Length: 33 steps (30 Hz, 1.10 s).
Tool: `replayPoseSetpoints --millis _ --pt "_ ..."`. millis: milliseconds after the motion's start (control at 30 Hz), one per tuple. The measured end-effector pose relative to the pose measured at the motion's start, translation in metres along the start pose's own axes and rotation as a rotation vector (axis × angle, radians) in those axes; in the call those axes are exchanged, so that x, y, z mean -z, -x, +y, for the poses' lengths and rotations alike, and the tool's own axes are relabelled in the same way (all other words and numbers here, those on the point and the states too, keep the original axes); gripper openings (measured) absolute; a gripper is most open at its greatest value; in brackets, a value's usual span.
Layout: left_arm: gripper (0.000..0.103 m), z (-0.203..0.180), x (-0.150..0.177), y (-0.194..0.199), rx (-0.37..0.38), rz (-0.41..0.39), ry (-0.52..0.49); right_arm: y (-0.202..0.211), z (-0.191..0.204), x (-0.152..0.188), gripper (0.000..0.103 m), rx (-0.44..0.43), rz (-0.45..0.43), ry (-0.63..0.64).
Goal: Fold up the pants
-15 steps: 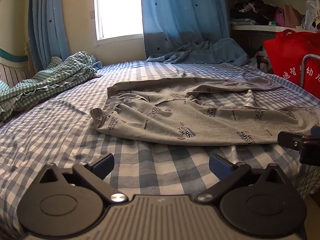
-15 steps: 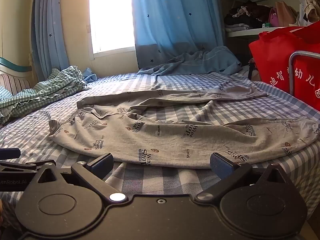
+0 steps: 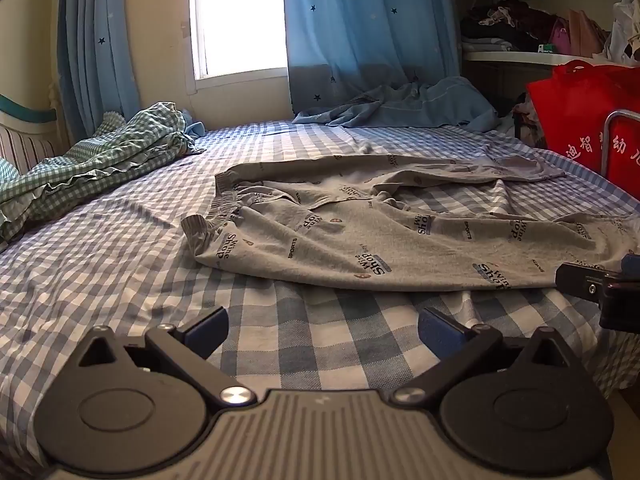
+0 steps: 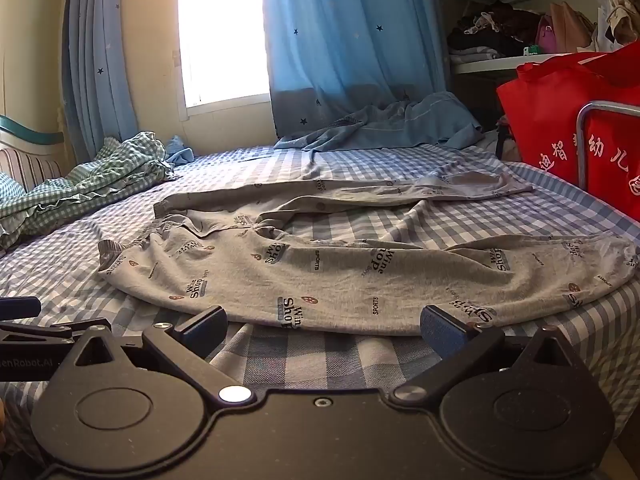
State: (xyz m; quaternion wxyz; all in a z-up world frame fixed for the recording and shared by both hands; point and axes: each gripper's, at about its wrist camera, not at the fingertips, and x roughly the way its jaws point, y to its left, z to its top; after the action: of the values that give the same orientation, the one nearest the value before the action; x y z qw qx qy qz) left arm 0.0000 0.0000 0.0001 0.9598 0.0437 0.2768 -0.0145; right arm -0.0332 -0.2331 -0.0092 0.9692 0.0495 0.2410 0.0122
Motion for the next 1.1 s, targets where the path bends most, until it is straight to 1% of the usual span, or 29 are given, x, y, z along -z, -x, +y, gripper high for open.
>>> replayPoseSetpoints --millis 1100 --pt "0.103 0.0002 -0.0001 0.0001 0.002 0.001 0.004 0.0008 -0.0028 0.001 0.102 -0.001 0.0 -0.003"
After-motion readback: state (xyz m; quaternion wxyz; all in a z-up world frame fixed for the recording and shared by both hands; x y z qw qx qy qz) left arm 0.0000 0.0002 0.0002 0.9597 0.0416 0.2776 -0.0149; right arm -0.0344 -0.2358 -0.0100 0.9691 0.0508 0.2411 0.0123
